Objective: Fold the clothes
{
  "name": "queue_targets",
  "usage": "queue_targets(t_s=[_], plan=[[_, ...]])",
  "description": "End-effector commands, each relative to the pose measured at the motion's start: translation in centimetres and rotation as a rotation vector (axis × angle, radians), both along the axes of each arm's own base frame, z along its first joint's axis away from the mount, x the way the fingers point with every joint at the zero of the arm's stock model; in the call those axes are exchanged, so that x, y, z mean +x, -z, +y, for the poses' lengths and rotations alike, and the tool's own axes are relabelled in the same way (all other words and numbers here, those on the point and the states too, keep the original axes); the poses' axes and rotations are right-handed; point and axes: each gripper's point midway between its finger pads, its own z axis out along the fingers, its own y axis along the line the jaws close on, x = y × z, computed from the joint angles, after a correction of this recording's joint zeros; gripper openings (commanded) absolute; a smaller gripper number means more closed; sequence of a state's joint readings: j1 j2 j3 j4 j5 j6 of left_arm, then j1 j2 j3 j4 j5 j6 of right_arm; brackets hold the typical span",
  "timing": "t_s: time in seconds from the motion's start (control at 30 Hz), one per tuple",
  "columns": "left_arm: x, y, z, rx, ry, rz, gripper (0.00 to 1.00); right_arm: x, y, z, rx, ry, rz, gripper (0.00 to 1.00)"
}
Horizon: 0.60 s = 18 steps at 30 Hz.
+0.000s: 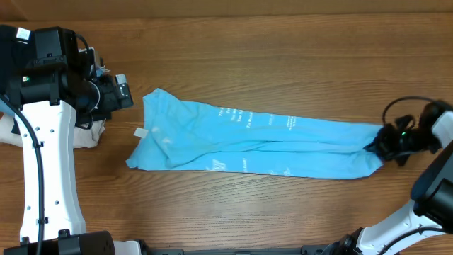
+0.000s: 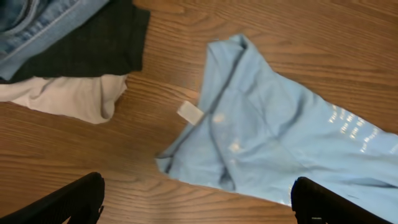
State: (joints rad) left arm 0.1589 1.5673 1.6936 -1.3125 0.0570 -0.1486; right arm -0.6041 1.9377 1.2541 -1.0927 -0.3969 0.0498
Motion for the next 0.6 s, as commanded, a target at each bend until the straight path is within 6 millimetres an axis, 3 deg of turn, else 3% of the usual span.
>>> queue_targets(t_s=[0.0,0.1,0.13,0.2,0.33,0.37,0.43,0.5,0.57], plan=[[0.0,-0.5,3.6,0.097,-0.112,-0.011,1.0,3.5,-6.7,-5.1,-0.21,0.039,-0.122,0.04],[-1.1,-0.5,7.2,0.089,-0.239,-0.008,1.0,5.7,-12.0,-6.7,-0.27,0.069,-0.192,0.04],[-1.4,-0.5,8.1,0.084,-0.277,-0.009,1.0,6.3,-13.4,-5.7,-0.238,0.055,-0.219,0.04],[-1.5,-0.5,8.8,0.084,-0.299,-0.013,1.0,6.7,-14.0,-2.6,-0.189,-0.011,-0.212,0.04],[-1.4,-0.6,8.9,0.085,-0.3,-0.021,1.0,7.5,-13.0,6.3,-0.139,-0.24,-0.167,0.04],[-1.4,-0.6,8.9,0.085,-0.3,-0.021,1.0,8.1,-12.9,11.0,-0.144,-0.357,-0.172,0.04],[-1.4,-0.6,8.9,0.086,-0.3,-0.021,1.0,8.8,-12.6,16.4,-0.162,-0.462,-0.197,0.04],[-1.4,-0.6,8.9,0.085,-0.3,-0.021,1.0,8.9,-11.7,21.2,-0.17,-0.571,-0.236,0.04],[-1.4,-0.6,8.9,0.085,-0.3,-0.021,1.0,7.9,-10.0,24.9,-0.163,-0.623,-0.226,0.04]])
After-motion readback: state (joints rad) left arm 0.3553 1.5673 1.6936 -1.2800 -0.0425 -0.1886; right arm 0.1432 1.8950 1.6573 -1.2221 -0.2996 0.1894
